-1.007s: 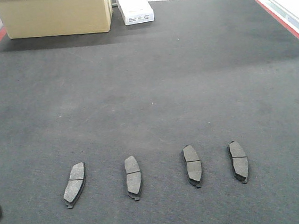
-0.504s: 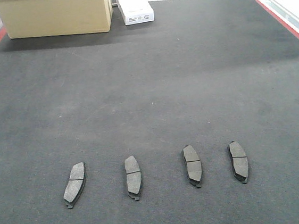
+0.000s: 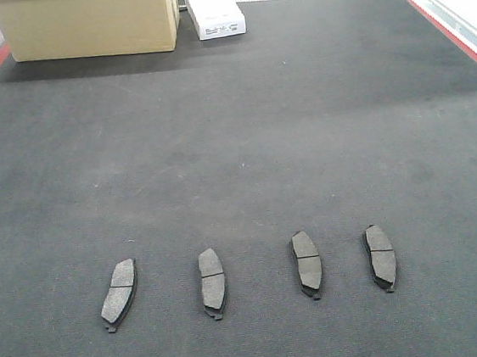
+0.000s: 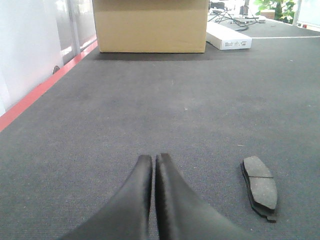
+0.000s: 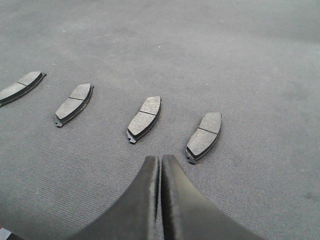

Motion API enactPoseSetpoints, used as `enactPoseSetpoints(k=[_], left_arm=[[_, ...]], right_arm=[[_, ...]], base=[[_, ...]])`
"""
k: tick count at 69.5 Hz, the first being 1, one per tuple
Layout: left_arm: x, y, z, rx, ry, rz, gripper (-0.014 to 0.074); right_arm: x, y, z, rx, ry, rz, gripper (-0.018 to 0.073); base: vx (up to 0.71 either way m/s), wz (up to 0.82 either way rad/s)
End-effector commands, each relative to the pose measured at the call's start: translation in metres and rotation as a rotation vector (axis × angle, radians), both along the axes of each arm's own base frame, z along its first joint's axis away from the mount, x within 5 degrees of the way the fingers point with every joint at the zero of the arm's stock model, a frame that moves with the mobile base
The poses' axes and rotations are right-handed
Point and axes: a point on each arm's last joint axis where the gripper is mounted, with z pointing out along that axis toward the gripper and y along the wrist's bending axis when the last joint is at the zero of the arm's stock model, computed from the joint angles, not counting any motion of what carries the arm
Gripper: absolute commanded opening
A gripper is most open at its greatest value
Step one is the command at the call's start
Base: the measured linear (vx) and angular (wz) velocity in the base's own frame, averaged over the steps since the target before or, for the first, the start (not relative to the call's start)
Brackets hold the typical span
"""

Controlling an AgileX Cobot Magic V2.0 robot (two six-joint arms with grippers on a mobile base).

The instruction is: Move and align brake pads A on conveyor

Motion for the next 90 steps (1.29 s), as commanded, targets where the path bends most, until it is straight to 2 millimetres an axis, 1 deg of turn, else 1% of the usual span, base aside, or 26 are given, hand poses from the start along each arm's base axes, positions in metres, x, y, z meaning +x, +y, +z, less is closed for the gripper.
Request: enactPoseSetpoints(k=[1,57,66,76,83,90], left_arm=[[0.001,0.0,-0.002,0.002,-0.06,-0.005,-0.0006],[0.001,0.0,-0.002,0.001,-0.057,-0.005,-0.0006],[0.001,0.0,-0.002,0.001,-0.057,-0.005,-0.0006],[0.001,0.0,-0.002,0.001,-0.057,-0.005,-0.0006],[0.001,0.0,-0.002,0.001,-0.057,-0.005,-0.0006],[0.001,0.0,-0.002,0.001,-0.057,-0.005,-0.0006]], right_arm=[[0.002,0.001,0.014,0.019,-0.083,0.005,-0.0006],[0.002,0.001,0.013,0.018,-0.081,0.005,-0.0006],[0.004,0.002,0.018,0.029,-0.136,0.01,-0.0006],[0.006,0.003,0.029,-0.006,-0.284,0.039,-0.0006],[0.007,0.001,0.034,-0.024,-0.342,0.0,-0.0006],[0.008,-0.003,0.035,-0.003,-0.34,-0.076,-0.0006]], base=[[0.0,0.0],[0.0,0.0],[0.0,0.0],[0.0,0.0],[0.0,0.0],[0.0,0.0]])
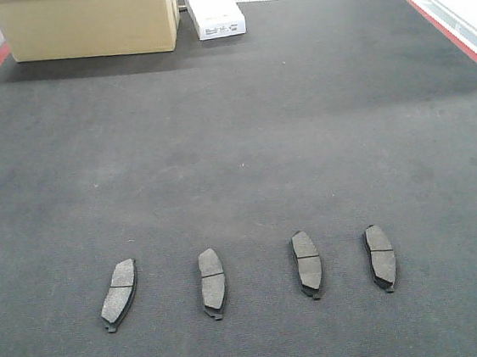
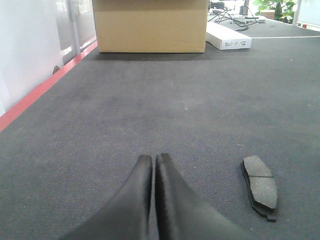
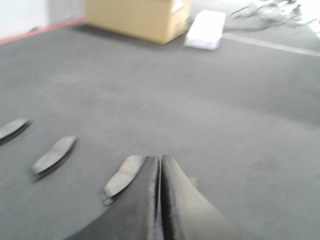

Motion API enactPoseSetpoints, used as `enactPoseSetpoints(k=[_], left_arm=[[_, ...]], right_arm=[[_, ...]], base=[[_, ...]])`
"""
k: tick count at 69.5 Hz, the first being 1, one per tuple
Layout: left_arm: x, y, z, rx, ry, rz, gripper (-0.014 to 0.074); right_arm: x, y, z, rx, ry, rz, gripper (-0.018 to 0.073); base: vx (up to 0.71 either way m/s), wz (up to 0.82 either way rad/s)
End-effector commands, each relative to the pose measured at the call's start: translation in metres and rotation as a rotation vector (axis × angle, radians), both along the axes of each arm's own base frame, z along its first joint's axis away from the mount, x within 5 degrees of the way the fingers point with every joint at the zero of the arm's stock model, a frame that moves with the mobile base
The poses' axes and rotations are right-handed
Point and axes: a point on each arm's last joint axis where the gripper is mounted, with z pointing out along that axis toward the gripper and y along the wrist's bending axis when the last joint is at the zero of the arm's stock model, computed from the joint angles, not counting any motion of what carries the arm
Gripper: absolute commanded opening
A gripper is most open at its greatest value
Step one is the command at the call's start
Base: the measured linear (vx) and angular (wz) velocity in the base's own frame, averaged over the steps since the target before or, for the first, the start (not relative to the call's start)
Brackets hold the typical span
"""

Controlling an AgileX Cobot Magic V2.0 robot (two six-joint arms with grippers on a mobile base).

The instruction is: Move and align brake pads A on conveyor

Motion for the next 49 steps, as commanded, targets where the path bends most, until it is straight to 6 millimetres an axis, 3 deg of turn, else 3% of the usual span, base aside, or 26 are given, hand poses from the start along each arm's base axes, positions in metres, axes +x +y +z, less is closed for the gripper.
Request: enactPoseSetpoints(k=[1,22,33,45,49], left_arm=[[0.001,0.0,-0.002,0.001,-0.057,-0.005,-0.0006],[0.001,0.0,-0.002,0.001,-0.057,-0.005,-0.0006],[0.001,0.0,-0.002,0.001,-0.057,-0.005,-0.0006],[0.001,0.0,-0.002,0.001,-0.057,-0.005,-0.0006],[0.001,0.0,-0.002,0.001,-0.057,-0.005,-0.0006]], right_arm=[[0.002,-0.003,0.016,0.04,-0.099,-0.05,-0.0006],[0.005,-0.01,0.013,0.079,-0.114,-0.173,-0.0006],[0.005,-0.011,-0.027,0.12,-0.232,-0.187,-0.0006],[0.0,-0.012,-0.08,0.125,-0.247,-0.185,-0.0006],[-0.003,-0.012,-0.089,0.129,-0.252,-0.185,-0.0006]], base=[[0.0,0.0],[0.0,0.0],[0.0,0.0],[0.0,0.0],[0.0,0.0]])
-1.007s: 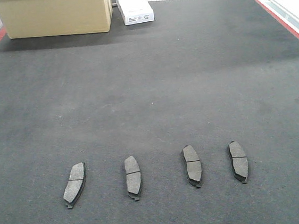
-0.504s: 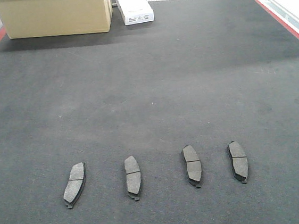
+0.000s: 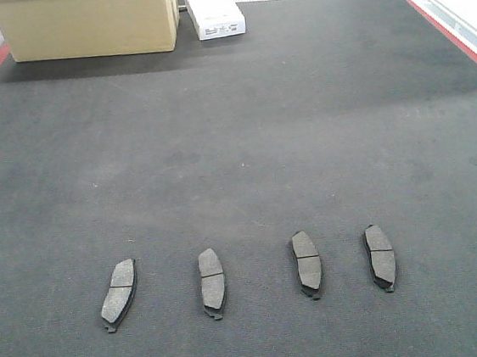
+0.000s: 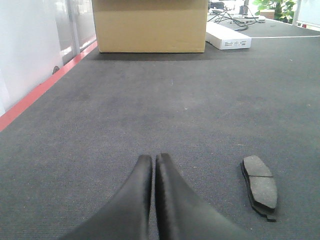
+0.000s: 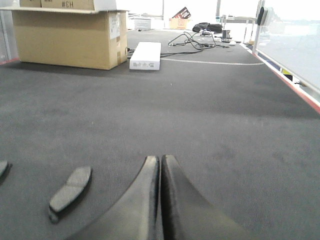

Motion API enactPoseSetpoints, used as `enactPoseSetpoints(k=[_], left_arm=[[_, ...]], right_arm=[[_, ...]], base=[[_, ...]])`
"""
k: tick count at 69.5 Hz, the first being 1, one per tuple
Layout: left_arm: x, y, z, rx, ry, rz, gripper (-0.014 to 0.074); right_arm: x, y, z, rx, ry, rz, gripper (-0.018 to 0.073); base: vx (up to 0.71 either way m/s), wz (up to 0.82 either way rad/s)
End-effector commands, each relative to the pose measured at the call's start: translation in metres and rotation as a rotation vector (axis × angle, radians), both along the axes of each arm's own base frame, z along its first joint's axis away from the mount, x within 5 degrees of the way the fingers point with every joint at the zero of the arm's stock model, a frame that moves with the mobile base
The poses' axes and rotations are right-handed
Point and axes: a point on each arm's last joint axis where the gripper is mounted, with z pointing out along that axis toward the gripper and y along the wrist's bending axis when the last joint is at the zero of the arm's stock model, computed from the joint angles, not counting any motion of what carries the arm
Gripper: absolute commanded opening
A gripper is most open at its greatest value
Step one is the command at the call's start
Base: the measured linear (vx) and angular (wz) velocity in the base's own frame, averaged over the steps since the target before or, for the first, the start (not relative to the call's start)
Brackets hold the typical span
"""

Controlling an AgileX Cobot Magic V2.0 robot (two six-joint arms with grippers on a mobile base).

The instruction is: Move and align brake pads A on conveyor

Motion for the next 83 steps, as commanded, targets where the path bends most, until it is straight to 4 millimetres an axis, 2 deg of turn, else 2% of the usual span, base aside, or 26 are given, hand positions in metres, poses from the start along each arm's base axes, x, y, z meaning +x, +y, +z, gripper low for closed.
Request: enactPoseSetpoints(k=[1,33,83], left_arm=[[0.001,0.0,-0.002,-0.001,-0.057,-0.005,-0.0006],[0.001,0.0,-0.002,-0.001,-0.057,-0.005,-0.0006],[0.001,0.0,-0.002,-0.001,-0.057,-0.005,-0.0006]], right_arm=[[-0.002,-0.001,0.002,0.02,-0.093,-0.006,-0.0006],[-0.006,-0.011,0.004,0.065,-0.135,-0.174,-0.0006],[-0.006,-0.011,0.003,0.064,-0.129,-0.178,-0.0006]], base=[[0.0,0.0],[0.0,0.0],[0.0,0.0]])
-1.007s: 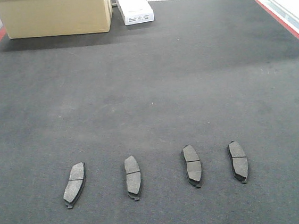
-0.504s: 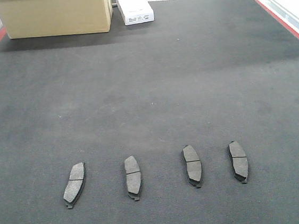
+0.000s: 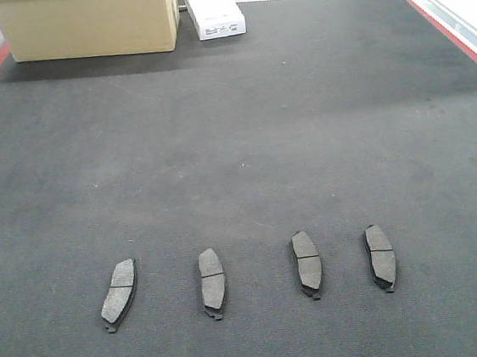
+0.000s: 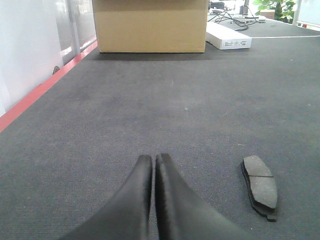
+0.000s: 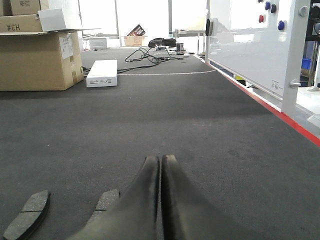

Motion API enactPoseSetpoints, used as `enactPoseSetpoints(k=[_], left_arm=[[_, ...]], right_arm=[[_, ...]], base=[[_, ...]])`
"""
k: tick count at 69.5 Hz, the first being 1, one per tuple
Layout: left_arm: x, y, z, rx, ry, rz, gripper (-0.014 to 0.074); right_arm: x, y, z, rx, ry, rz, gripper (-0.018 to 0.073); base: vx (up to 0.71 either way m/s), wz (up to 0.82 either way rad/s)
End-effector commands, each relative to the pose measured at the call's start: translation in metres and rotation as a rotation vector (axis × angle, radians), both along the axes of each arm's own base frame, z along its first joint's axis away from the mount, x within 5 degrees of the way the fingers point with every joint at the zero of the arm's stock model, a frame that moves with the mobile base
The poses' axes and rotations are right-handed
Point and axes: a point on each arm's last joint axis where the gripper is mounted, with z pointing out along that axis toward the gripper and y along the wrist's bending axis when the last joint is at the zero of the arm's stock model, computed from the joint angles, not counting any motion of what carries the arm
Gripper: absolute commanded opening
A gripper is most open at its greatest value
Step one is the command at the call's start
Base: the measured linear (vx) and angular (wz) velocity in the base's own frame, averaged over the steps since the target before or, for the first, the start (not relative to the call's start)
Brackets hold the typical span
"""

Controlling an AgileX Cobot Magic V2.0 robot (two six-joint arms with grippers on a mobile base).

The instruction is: Move and align brake pads A on conveyor

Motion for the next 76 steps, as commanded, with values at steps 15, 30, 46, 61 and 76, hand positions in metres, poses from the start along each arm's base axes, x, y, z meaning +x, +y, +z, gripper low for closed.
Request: enactPoseSetpoints(k=[15,30,46,61,76], left_arm=[[0.0006,-0.0004,-0.0021,-0.001,-0.057,-0.005,-0.0006],[0.0006,-0.0004,-0.0021,-0.001,-0.057,-0.005,-0.0006],[0.0006,-0.0004,-0.0021,-0.001,-0.057,-0.005,-0.0006],[0.0006,-0.0004,-0.0021,-0.001,-0.057,-0.005,-0.0006],[0.0006,-0.0004,-0.0021,-0.001,-0.057,-0.005,-0.0006]], right_arm=[[-0.001,-0.0004,0.0048,-0.005,-0.073,-0.007,-0.0006],[-0.001,-0.0004,0.0048,-0.005,-0.073,-0.007,-0.0006],[-0.001,-0.0004,0.0048,-0.005,-0.073,-0.007,-0.0006],[-0.001,-0.0004,0.0048,-0.005,-0.073,-0.007,-0.0006],[-0.001,-0.0004,0.0049,-0.005,-0.074,-0.007,-0.0006]], base=[[0.0,0.0],[0.0,0.0],[0.0,0.0],[0.0,0.0],[0.0,0.0]])
